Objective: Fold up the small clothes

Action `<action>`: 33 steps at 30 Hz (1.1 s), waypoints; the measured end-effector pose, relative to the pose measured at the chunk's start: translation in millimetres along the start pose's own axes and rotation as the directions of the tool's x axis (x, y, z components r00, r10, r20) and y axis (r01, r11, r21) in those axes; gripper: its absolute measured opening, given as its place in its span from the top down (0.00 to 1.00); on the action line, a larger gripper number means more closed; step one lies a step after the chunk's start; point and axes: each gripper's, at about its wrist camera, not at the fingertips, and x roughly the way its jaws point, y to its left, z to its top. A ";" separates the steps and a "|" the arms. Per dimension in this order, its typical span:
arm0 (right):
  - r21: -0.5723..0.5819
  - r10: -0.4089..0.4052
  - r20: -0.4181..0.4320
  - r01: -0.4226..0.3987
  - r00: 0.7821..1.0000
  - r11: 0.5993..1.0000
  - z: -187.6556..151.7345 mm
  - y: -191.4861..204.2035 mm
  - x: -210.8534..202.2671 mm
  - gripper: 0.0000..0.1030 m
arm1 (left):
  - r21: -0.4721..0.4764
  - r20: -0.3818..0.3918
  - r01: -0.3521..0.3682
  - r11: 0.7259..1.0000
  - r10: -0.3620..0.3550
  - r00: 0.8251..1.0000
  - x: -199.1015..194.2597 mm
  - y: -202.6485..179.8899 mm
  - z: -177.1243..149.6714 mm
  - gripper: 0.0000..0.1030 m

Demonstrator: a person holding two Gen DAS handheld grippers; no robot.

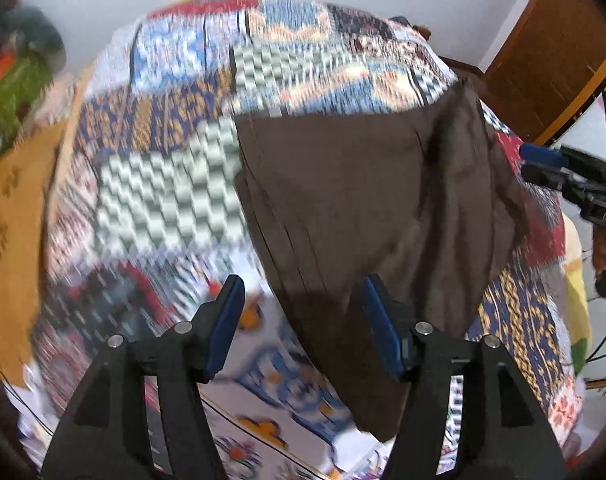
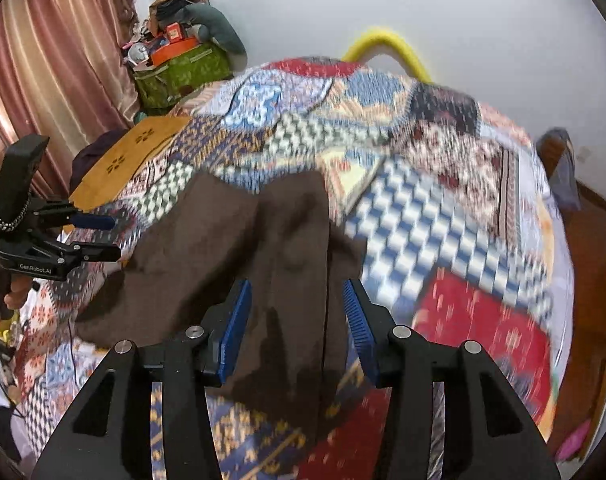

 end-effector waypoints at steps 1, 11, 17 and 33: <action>0.005 0.001 -0.008 -0.001 1.000 1.000 -5.6 -0.4 2.5 0.57 | -0.015 -0.008 0.009 1.000 -0.009 1.000 2.6 0.2 -5.4 0.41; 0.070 -0.006 0.000 0.006 1.000 0.998 -47.5 -4.8 13.7 0.59 | 0.028 0.045 -0.080 0.996 0.078 0.996 -1.4 -27.8 -21.7 0.91; 0.078 -0.021 0.002 0.021 1.000 0.997 -48.7 -11.9 14.6 0.80 | 0.035 0.242 -0.195 0.980 0.181 0.953 -49.2 -41.3 -2.4 0.94; -0.022 -0.066 0.090 0.068 0.994 0.997 -17.2 -2.9 -4.3 0.66 | -0.123 0.118 -0.146 0.982 0.161 0.980 34.6 17.2 21.6 0.93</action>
